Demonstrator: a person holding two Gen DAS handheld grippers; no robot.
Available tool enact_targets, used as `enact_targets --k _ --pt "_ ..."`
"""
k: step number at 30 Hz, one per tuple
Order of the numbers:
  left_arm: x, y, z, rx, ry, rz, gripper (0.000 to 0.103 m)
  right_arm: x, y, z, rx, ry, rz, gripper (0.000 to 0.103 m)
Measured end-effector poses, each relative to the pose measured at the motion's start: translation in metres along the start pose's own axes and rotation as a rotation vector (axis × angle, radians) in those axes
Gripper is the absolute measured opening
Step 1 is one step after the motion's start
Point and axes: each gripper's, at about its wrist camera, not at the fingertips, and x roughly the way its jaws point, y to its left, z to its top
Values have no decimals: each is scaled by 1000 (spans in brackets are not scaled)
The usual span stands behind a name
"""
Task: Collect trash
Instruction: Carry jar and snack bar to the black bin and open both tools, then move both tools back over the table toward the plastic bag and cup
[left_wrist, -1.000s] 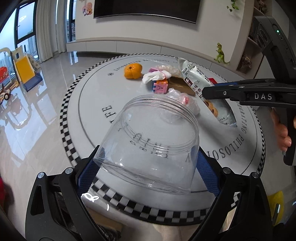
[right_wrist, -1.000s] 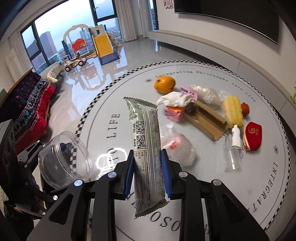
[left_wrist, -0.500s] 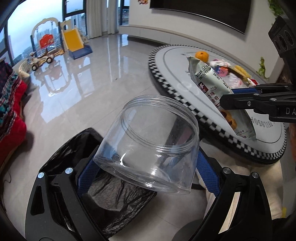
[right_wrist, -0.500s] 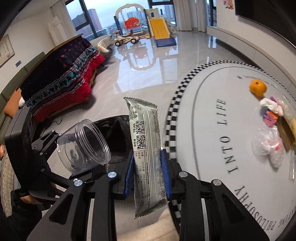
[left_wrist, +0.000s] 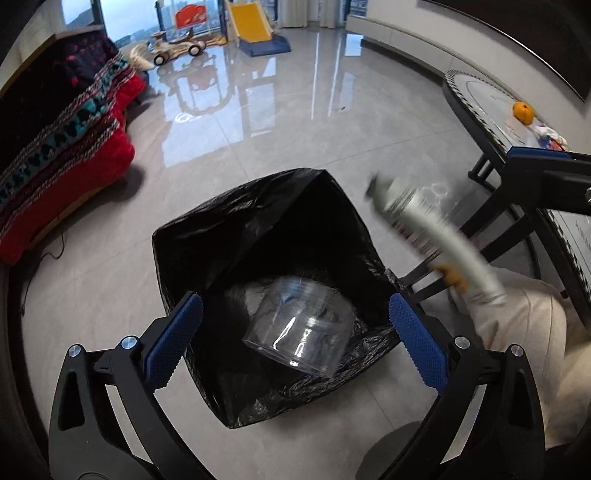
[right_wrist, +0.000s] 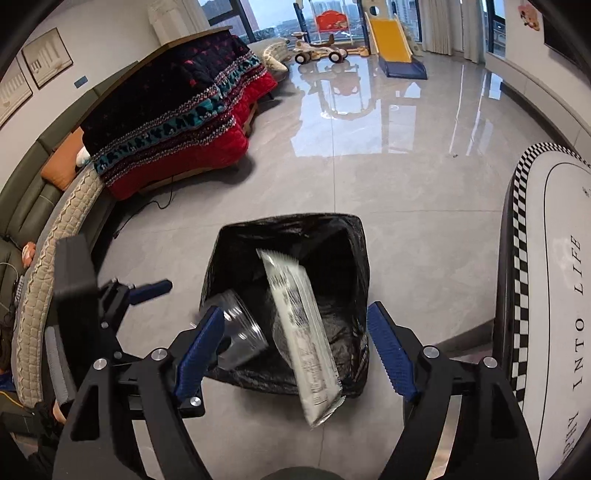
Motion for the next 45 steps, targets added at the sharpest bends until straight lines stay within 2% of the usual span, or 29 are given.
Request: enact_targets --k 5,12,21,34,45 --pt "2 6 -3 -23 1 20 98 4 10 5 -25 3 6 80" --pt "5 24 -7 -26 -8 22 98 0 5 2 -14 -1 0 80" --pt "-1 2 3 23 -28 26 98 -17 -10 -3 -3 -25 1 80" --pt "-19 -78 46 170 -78 -47 98 -59 -87 -6 115 -93 -38 80" --pt "-15 -168 92 294 -102 -143 98 -116 -180 -29 248 -178 -147 80"
